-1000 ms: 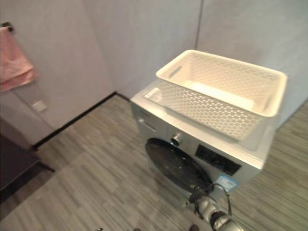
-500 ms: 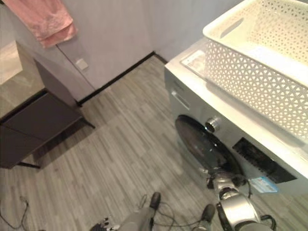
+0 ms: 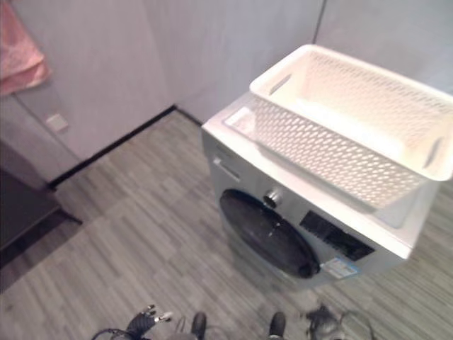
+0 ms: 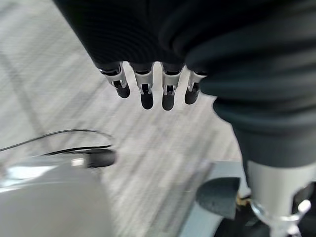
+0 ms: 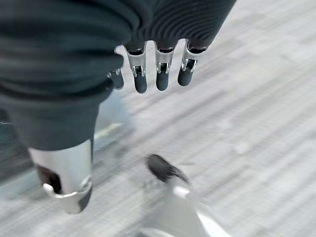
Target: Grab the laundry basket,head to the washer,open it,put in the laundry and shut it.
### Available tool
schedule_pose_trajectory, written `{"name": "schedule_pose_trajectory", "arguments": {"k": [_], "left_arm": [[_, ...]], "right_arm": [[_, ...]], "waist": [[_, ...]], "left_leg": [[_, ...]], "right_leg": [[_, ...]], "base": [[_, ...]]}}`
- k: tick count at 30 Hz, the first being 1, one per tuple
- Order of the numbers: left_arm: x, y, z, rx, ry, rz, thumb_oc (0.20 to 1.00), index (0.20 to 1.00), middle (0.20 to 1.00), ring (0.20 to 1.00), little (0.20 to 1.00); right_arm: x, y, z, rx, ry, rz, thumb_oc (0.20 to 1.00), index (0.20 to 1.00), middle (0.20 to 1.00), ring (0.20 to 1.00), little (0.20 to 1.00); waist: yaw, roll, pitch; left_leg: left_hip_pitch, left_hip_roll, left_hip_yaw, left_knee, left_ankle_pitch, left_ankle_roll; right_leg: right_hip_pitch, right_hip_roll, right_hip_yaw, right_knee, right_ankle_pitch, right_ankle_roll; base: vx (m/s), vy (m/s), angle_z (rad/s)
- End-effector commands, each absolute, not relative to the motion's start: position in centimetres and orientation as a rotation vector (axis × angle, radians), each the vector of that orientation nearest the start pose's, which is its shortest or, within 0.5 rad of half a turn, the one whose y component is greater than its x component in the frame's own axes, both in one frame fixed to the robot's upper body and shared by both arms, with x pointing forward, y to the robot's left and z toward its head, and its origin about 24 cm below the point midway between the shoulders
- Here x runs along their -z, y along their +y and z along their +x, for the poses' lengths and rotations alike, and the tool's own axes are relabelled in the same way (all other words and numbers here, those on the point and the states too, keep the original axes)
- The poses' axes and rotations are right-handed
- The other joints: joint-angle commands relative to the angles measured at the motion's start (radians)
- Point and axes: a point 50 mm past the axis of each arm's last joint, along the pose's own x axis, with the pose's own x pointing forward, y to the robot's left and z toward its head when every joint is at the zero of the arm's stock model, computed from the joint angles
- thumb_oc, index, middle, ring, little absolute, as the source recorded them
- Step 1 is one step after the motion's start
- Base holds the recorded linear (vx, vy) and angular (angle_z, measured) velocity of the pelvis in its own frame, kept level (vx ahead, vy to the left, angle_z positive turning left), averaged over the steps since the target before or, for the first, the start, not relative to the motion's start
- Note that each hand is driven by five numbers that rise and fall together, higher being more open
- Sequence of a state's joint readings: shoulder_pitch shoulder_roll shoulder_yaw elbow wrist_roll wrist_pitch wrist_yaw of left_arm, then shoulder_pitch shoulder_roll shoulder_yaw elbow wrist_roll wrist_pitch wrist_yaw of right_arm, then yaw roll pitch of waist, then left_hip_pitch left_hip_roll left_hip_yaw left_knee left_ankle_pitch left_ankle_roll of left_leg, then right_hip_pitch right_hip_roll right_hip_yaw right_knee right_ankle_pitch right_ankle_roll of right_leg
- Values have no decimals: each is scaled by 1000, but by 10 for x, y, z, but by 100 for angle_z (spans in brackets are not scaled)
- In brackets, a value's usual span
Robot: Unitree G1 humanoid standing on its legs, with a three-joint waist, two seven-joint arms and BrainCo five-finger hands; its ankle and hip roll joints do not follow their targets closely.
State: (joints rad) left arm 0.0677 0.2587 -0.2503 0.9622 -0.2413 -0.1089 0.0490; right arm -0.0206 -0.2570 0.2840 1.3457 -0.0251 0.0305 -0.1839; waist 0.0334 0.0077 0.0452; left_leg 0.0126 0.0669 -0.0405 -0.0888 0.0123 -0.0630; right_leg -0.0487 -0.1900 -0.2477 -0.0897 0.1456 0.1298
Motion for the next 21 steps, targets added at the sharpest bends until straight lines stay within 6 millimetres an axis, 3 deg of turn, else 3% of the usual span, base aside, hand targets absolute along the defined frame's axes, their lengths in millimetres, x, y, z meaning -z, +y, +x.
{"name": "schedule_pose_trajectory", "arguments": {"k": [1, 2, 3, 4, 6, 7, 13, 21], "left_arm": [[136, 229, 129, -111, 855, 226, 1000, 1000, 1000, 1000, 1000], [138, 232, 128, -139, 872, 184, 1000, 1000, 1000, 1000, 1000], [138, 232, 128, -139, 872, 184, 1000, 1000, 1000, 1000, 1000], [138, 239, 127, -178, 883, 146, 1000, 1000, 1000, 1000, 1000], [137, 241, 128, -188, 873, 132, 1000, 1000, 1000, 1000, 1000], [138, 244, 127, -211, 886, 93, 1000, 1000, 1000, 1000, 1000], [146, 246, 109, -241, 963, 61, 1000, 1000, 1000, 1000, 1000], [150, 245, 101, -242, 1001, 14, 1000, 1000, 1000, 1000, 1000]], "right_arm": [[158, -252, 93, 70, 1294, -611, 1000, 1000, 1000, 1000, 1000], [163, -250, 70, 63, 1346, -594, 1000, 1000, 1000, 1000, 1000], [163, -250, 69, 63, 1347, -594, 1000, 1000, 1000, 1000, 1000], [166, -251, 48, 58, 1405, -580, 1000, 1000, 1000, 1000, 1000], [166, -253, 39, 59, 1435, -574, 1000, 1000, 1000, 1000, 1000], [166, -259, 24, 71, 1487, -563, 1000, 1000, 1000, 1000, 1000], [165, -262, 10, 112, 1519, -505, 1000, 1000, 1000, 1000, 1000], [165, -265, 11, 132, 1521, -481, 1000, 1000, 1000, 1000, 1000]], "waist": [[-2, -34, 27], [-24, -39, 18], [-22, -40, 19], [-45, -43, 7], [-55, -44, 4], [-82, -42, -2], [-122, -42, -17], [-140, -41, -38]], "left_leg": [[-52, -61, 44, 51, -48, 40], [-36, -59, 66, 52, -55, 42], [-35, -59, 67, 51, -55, 42], [-20, -58, 88, 50, -61, 43], [-12, -58, 98, 49, -64, 44], [7, -57, 127, 55, -74, 46], [51, -51, 192, 61, -93, 54], [71, -47, 208, 54, -94, 55]], "right_leg": [[44, 24, 30, 8, -115, 14], [45, 24, 48, 9, -111, 17], [46, 25, 49, 9, -111, 17], [45, 26, 68, 12, -109, 19], [46, 26, 78, 14, -108, 21], [45, 28, 105, 21, -106, 22], [43, 36, 177, 28, -96, 26], [51, 39, 193, 27, -92, 26]], "base": [[-42, 12, -35], [-15, 10, -34], [-29, 16, -47], [-24, 11, -50], [-38, 17, -61], [-42, 19, -55], [-27, 20, -50], [-3, 1, -6]]}}
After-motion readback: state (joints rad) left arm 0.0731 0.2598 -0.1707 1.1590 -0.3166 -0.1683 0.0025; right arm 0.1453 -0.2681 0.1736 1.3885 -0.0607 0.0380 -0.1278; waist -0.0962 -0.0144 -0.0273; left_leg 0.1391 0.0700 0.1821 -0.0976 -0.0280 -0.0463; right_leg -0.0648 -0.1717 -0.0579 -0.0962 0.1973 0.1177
